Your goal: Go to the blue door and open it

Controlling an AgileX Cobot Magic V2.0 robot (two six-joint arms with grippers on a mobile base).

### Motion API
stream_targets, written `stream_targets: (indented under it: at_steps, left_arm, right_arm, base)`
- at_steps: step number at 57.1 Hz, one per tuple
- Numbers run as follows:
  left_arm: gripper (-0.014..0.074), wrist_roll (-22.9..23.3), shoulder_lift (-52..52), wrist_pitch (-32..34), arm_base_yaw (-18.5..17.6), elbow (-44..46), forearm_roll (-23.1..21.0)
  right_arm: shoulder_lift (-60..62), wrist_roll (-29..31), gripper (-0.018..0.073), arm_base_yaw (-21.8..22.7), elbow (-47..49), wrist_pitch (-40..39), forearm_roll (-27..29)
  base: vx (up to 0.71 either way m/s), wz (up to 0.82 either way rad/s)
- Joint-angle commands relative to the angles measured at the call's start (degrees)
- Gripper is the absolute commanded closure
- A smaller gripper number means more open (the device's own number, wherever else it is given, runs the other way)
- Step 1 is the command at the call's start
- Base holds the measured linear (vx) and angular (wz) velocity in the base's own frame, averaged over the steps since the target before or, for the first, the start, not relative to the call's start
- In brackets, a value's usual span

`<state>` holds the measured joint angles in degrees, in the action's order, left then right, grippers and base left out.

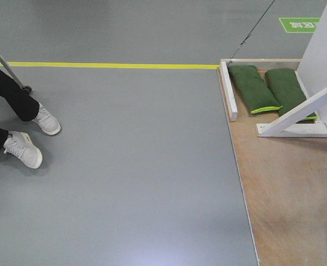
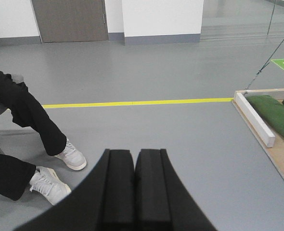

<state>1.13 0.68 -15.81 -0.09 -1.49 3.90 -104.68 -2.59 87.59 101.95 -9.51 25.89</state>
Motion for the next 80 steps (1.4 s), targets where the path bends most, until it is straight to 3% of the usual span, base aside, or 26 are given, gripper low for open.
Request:
stream_targets:
  at_steps: [1, 37, 59, 68, 80]
  left_arm:
    - [0.0524, 0.4, 0.7, 4.9, -0.4, 1.5, -0.2]
    - [0.0524, 0.4, 0.7, 4.9, -0.4, 1.5, -0.2]
    - [0.0524, 0.4, 0.7, 4.9, -0.4, 1.5, -0.2]
    - [0.0524, 0.4, 0.7, 4.9, -0.4, 1.5, -0.2]
    - [0.0524, 0.4, 0.7, 4.9, -0.4, 1.5, -0.2]
  right_arm:
    - [4.6, 0.3, 0.0547, -0.1, 1.8, -1.6, -1.1]
    - [20.8, 0.3, 0.0547, -0.2, 1.8, 16.0, -0.8]
    - [29.2, 0.3, 0.0547, -0.2, 1.8, 20.2, -0.2]
    - [30.2, 0.3, 0.0547, -2.2, 1.8, 20.8, -0.5]
    - [31.7, 0.3, 0.0547, 7.4, 1.6, 19.1, -0.6]
  base:
    - [0.0, 0.0]
    - [0.0, 0.0]
    - [0.0, 0.0]
    - [0.0, 0.0]
    - [0.0, 0.0]
